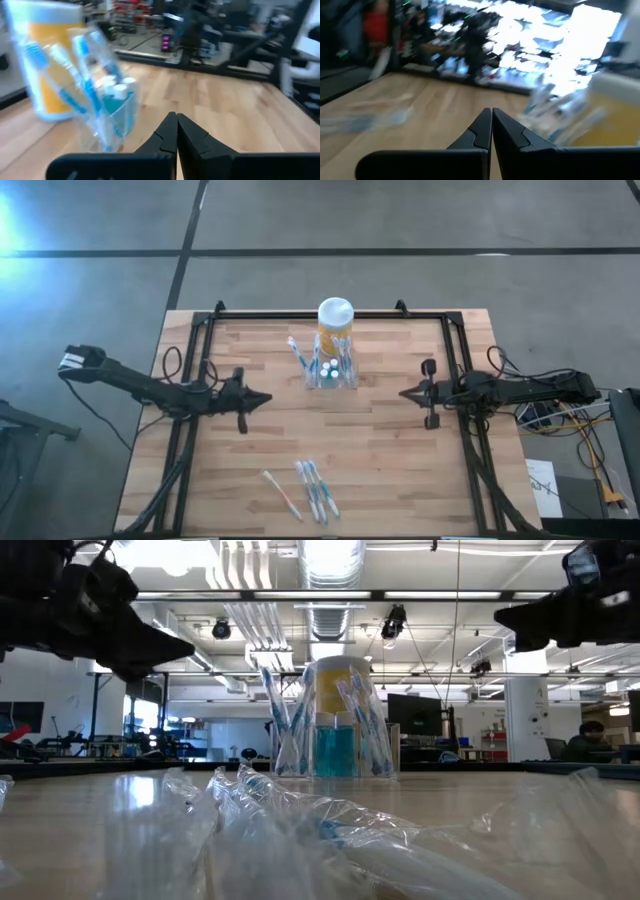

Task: Pick & Place toothbrushing station
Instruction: Put the blue toothbrush into the transparent organizer

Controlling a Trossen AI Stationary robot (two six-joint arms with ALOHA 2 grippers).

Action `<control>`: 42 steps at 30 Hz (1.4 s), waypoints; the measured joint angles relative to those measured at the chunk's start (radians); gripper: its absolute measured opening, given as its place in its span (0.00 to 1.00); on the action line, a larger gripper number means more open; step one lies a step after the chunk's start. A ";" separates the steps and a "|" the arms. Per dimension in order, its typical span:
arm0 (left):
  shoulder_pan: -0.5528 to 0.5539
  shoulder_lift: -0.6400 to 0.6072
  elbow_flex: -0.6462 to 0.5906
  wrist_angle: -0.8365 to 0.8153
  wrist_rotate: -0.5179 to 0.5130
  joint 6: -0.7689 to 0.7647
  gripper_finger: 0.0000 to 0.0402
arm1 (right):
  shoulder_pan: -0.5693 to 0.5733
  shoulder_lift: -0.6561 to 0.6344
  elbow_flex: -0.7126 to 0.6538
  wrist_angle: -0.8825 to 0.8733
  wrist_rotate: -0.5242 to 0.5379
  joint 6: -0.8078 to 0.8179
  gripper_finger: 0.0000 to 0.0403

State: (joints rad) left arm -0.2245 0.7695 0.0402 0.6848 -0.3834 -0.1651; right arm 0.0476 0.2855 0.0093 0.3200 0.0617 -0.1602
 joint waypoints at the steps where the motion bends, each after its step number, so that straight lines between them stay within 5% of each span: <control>1: 0.000 -0.006 0.000 0.000 0.025 0.027 0.01 | 0.000 0.000 0.000 0.022 0.033 0.006 0.02; 12: 0.005 -0.182 -0.031 -0.074 0.131 0.171 0.01 | 0.000 0.000 0.000 0.061 0.097 0.029 0.02; 25: 0.035 -0.434 -0.031 -0.528 0.124 0.096 0.01 | 0.001 -0.002 0.000 0.062 0.095 0.095 0.02; 42: 0.035 -0.456 -0.032 -0.572 0.185 0.060 0.01 | 0.001 0.000 0.000 0.082 0.092 0.105 0.02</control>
State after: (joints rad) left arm -0.1894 0.3134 0.0082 0.1133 -0.1982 -0.1052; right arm 0.0483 0.2852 0.0093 0.4023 0.1539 -0.0547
